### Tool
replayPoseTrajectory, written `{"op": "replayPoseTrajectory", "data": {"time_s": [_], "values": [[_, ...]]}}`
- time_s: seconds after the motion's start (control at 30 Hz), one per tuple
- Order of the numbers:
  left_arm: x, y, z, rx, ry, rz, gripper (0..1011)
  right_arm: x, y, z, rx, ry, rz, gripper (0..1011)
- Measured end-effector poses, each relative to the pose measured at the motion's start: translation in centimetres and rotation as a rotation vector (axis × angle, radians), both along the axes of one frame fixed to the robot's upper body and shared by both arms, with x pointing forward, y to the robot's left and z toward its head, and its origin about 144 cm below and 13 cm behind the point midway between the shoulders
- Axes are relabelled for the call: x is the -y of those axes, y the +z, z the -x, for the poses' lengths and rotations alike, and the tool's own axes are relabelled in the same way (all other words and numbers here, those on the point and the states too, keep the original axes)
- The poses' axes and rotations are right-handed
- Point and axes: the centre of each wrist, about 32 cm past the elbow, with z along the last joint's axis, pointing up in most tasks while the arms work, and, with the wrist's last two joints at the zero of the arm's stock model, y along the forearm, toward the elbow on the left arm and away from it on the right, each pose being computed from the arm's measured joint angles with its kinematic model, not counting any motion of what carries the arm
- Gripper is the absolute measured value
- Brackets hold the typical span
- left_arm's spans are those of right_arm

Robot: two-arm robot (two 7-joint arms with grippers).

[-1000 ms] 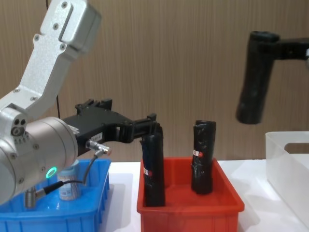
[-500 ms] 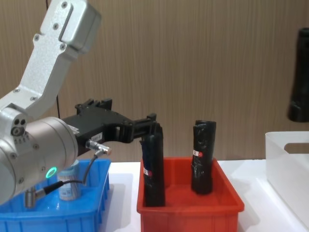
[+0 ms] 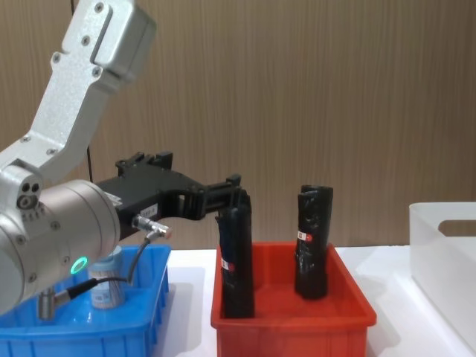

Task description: Pick the cotton swabs from the blue box and place them into the white box.

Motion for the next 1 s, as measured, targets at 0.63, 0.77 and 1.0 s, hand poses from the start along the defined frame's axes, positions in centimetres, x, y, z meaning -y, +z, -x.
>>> {"op": "replayPoseTrajectory", "data": {"time_s": [0.63, 0.77, 1.0], "values": [[0.0, 0.0, 0.0, 0.0, 0.0, 0.0, 1004, 0.6, 0.0, 0.9, 0.034, -0.011, -0.003, 1002], [0.0, 0.0, 0.0, 0.0, 0.0, 0.0, 1004, 0.6, 0.1, 1.1, 0.04, -0.01, -0.004, 1002], [0.0, 0.0, 0.0, 0.0, 0.0, 0.0, 1004, 0.6, 0.1, 1.2, 0.046, -0.009, -0.003, 1002]]}}
